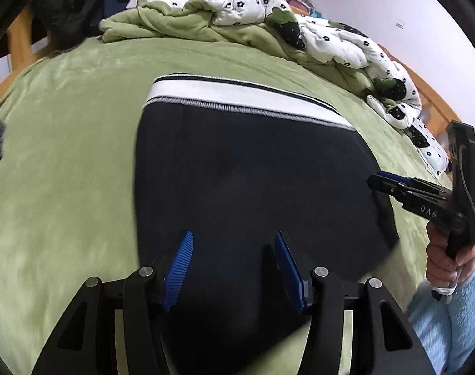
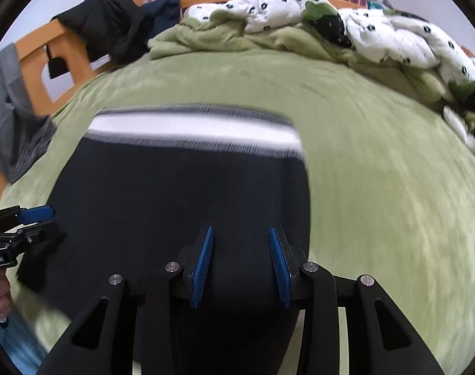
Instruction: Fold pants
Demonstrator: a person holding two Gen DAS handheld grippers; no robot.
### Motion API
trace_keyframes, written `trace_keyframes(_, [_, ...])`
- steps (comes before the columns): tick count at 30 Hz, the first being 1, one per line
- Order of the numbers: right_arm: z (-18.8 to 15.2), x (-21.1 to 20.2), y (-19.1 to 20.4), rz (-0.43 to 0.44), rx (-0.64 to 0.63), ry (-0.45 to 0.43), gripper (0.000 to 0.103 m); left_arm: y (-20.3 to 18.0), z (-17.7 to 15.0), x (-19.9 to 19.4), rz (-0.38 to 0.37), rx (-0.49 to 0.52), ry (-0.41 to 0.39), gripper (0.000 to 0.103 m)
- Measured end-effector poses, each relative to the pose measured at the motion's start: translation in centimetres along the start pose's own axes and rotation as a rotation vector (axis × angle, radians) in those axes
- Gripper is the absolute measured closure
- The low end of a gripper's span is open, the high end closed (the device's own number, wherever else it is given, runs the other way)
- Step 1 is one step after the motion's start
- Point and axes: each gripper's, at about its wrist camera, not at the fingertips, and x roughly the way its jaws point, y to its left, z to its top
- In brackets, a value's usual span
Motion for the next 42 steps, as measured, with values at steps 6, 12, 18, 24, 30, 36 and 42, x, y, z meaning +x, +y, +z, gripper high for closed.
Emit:
trace_keyframes(6, [-2.5, -3.3, 1.2, 0.062, 0.01, -0.001, 0.066, 0.2, -4.3, -3.7, 0.049, 0.077, 0.022, 0.052])
trace_keyframes(12, [-2.2, -5.2, 1.0, 0.072, 0.047, -0.049, 0.066, -0.6, -7.4, -4.3, 0.165, 0.194, 0.04, 0.052])
trace_keyframes(18, [-1.5, -6.0, 0.5, 0.078, 0.127, -0.073, 0.066, -1.9, -7.7, -2.2, 0.275, 0.275, 0.036, 0.053])
trace_keyframes(24, [-1.8, -6.1, -0.4, 0.068, 0.159, -0.063, 0.066, -2.6, -6.8, -0.7, 0.35, 0.275, -0.012, 0.087])
trace_keyframes(30, [-2.4, -5.9, -1.4, 0.0, 0.135, -0.056, 0.063, 0.9, -6.3, -1.9, 0.232, 0.104, 0.006, 0.088])
trace_keyframes(36, [-2.8, -6.2, -2.6, -0.013, 0.161, -0.073, 0.059, 0.6, -7.1, -3.5, 0.163, 0.143, 0.053, 0.077])
trace_keyframes(42, [-2.9, -7.3, -2.3, -0.028, 0.136, -0.147, 0.059, 0.2, -7.1, -8.4, 0.04, 0.11, -0.126, 0.054])
